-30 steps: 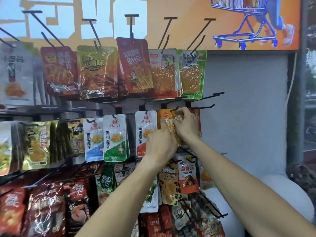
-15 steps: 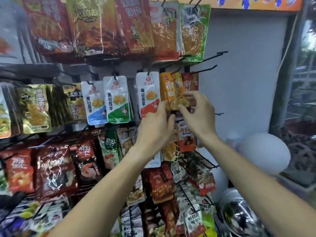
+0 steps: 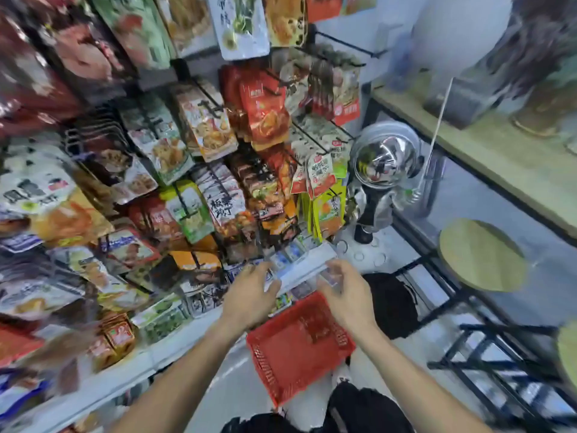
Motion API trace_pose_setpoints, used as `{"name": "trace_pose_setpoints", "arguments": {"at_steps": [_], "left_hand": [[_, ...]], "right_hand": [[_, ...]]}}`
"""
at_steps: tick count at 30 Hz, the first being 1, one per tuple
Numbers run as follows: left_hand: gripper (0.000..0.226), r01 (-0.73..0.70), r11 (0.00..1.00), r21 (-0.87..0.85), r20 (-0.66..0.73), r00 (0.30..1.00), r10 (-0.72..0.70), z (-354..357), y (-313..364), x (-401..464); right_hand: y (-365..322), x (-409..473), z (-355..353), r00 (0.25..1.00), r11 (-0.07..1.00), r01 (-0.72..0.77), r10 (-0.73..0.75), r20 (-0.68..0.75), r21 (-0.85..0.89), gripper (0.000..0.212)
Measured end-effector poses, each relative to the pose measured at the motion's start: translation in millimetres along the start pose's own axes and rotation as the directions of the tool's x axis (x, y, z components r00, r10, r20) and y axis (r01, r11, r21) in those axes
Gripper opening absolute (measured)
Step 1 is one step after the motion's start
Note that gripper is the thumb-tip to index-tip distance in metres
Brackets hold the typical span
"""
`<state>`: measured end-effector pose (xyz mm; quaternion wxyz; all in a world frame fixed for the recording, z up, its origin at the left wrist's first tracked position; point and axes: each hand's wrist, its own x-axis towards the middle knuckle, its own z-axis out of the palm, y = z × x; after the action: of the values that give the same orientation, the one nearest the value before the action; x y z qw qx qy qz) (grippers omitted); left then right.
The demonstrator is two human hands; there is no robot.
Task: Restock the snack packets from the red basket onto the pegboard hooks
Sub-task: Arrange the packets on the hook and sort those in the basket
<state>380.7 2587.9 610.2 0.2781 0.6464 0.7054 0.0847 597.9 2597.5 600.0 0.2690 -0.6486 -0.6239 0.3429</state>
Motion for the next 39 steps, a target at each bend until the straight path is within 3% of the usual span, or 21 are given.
{"name": "trace_pose_setpoints", "arguments": {"at_steps": [4, 7, 14, 22, 27, 29, 33, 35, 37, 39], "left_hand": [[0.051, 0.206, 0.978, -0.014, 0.201, 0.959, -0.199, 78.3, -42.7, -41.9], [0.055, 0.265, 0.964, -0.025, 0.301, 0.922, -0.246, 115.1, -55.3, -58.6], [0.055, 0.413, 0.900, -0.140, 0.309, 0.882, -0.357, 234.3, -74.4, -11.8], [0.058, 0.561, 0.798, -0.219, 0.360, 0.807, -0.468, 495.7, -186.0, 115.9], [0.060, 0.660, 0.676, -0.329, 0.370, 0.748, -0.551, 631.8, -257.9, 188.6], [0.062, 0.700, 0.569, -0.432, 0.357, 0.712, -0.605, 681.7, -288.2, 219.9], [0.108, 0.775, 0.362, -0.519, 0.369, 0.584, -0.723, 790.7, -366.9, 279.3], [0.112, 0.775, 0.292, -0.561, 0.346, 0.539, -0.768, 831.1, -393.0, 298.9], [0.111, 0.740, 0.235, -0.630, 0.359, 0.547, -0.756, 823.7, -378.0, 300.5], [0.095, 0.677, 0.158, -0.719, 0.378, 0.571, -0.729, 857.9, -391.8, 318.3]], "right_hand": [[66.5, -62.4, 38.1, 0.963, 0.972, -0.233, 0.236, 0.134, -0.034, 0.041], [100.6, -85.4, 54.3, 0.922, 0.943, -0.326, 0.332, 0.199, -0.065, 0.044], [203.3, -60.3, 124.5, 0.895, 0.922, -0.367, 0.387, 0.224, -0.126, 0.049], [425.0, 25.4, 293.3, 0.852, 0.882, -0.443, 0.470, 0.232, -0.159, 0.061], [552.4, 83.6, 402.9, 0.850, 0.866, -0.460, 0.493, 0.184, -0.195, 0.063], [590.2, 110.3, 440.4, 0.872, 0.870, -0.419, 0.465, 0.152, -0.258, 0.073], [631.9, 146.2, 488.7, 0.910, 0.839, -0.335, 0.406, 0.083, -0.430, 0.091], [647.4, 152.8, 503.4, 0.920, 0.795, -0.316, 0.390, 0.037, -0.518, 0.098], [659.1, 161.5, 515.6, 0.930, 0.763, -0.295, 0.367, 0.009, -0.575, 0.105], [666.6, 167.1, 524.0, 0.936, 0.740, -0.284, 0.352, -0.009, -0.610, 0.113]]}}
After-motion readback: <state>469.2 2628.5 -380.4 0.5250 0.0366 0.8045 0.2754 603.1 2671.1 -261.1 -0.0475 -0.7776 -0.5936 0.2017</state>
